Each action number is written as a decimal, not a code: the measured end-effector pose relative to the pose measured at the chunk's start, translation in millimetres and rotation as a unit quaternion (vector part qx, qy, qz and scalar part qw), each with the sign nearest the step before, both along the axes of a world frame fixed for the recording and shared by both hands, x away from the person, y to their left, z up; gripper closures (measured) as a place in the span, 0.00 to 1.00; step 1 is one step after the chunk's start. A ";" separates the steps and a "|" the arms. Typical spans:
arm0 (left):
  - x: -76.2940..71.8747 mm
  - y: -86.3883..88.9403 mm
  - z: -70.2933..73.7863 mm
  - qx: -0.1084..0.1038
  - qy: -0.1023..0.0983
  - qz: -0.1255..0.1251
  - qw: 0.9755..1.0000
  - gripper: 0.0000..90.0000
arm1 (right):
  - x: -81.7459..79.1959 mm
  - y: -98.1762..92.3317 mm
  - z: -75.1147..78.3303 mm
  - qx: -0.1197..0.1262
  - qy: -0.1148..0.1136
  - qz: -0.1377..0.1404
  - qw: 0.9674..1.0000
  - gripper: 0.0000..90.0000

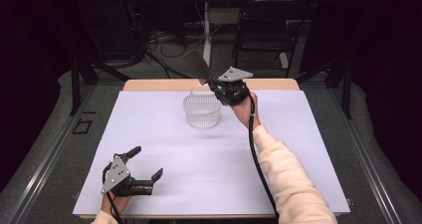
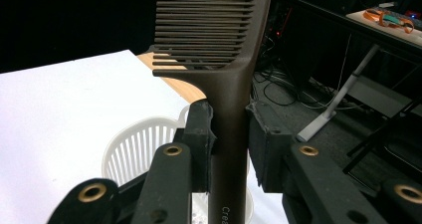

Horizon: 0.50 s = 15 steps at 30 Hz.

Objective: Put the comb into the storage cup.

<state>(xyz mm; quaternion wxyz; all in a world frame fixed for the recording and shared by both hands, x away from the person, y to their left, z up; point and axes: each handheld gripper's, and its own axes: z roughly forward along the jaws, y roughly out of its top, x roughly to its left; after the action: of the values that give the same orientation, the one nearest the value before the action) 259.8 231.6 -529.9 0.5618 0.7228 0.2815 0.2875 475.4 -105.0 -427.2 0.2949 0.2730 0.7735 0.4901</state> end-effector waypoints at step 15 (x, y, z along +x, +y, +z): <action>-0.3 0.6 0.0 0.000 0.000 0.001 1.000 0.01 | 3.6 8.4 0.3 0.002 -0.005 -0.002 1.000 0.81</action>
<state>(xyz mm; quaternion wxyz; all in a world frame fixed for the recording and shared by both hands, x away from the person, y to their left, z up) 259.5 232.2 -529.9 0.5615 0.7224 0.2825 0.2884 479.0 -96.6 -426.8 0.2994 0.2728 0.7704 0.4923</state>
